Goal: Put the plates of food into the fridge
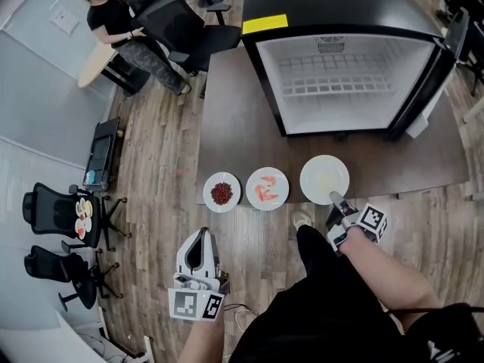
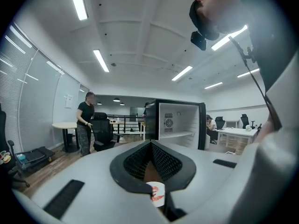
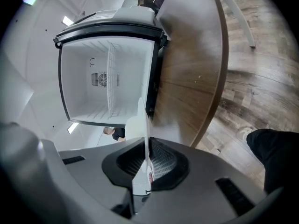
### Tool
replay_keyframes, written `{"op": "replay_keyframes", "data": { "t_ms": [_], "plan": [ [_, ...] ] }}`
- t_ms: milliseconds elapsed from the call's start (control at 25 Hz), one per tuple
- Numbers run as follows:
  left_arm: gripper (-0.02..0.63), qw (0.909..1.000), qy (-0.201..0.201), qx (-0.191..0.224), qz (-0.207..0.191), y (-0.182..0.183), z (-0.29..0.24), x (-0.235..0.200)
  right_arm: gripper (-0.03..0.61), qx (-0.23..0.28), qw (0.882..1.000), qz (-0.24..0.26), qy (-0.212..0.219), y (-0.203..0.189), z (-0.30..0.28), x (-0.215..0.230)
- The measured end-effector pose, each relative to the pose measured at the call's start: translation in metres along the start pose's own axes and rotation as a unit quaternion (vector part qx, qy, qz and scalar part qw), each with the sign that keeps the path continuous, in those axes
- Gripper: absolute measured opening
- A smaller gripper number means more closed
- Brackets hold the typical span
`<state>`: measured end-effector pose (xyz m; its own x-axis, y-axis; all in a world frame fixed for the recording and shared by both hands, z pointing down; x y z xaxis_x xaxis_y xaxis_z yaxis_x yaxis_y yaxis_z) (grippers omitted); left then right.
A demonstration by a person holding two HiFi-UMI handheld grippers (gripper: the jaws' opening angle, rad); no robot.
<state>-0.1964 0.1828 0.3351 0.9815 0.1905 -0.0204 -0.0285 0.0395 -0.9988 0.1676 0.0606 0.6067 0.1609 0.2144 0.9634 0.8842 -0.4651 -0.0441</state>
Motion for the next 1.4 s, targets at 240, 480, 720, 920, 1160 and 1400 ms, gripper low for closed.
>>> {"op": "replay_keyframes", "data": {
  "t_ms": [240,480,720,920,1160,1400],
  "plan": [
    [0.003,0.9999,0.003,0.015,0.007,0.004,-0.018,-0.010,0.023,0.002,1.000,0.006,0.011,0.017,-0.006,-0.032],
    [0.003,0.9996,-0.003,0.027,0.011,0.008,-0.038,-0.015,0.023,0.013,0.999,0.006,0.031,0.033,-0.013,-0.065],
    [0.003,0.9989,-0.015,0.043,0.005,0.021,-0.055,-0.022,0.023,0.024,0.998,0.003,0.051,0.039,-0.022,-0.100],
    [0.003,0.9985,-0.022,0.050,-0.001,0.030,-0.072,-0.033,0.025,0.033,0.998,-0.008,0.060,0.046,-0.037,-0.132],
    [0.003,0.9976,-0.030,0.061,-0.008,0.043,-0.094,-0.041,0.023,0.037,0.996,0.013,0.074,0.052,-0.063,-0.163],
    [0.003,0.9972,-0.026,0.068,-0.013,0.055,-0.115,-0.053,0.023,0.041,0.997,0.010,0.067,0.064,-0.088,-0.183]
  ]
}}
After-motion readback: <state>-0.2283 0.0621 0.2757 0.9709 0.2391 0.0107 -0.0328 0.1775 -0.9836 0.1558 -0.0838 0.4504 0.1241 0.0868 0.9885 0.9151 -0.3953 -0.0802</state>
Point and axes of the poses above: the fingertips, and each gripper's own axes: z backward along the fingers, x to its right, y out of its top, the point moved 9 cm from there along z, backward along the fingers, and after that the axes turned 10 degrees about x, right-handed, at the moved point
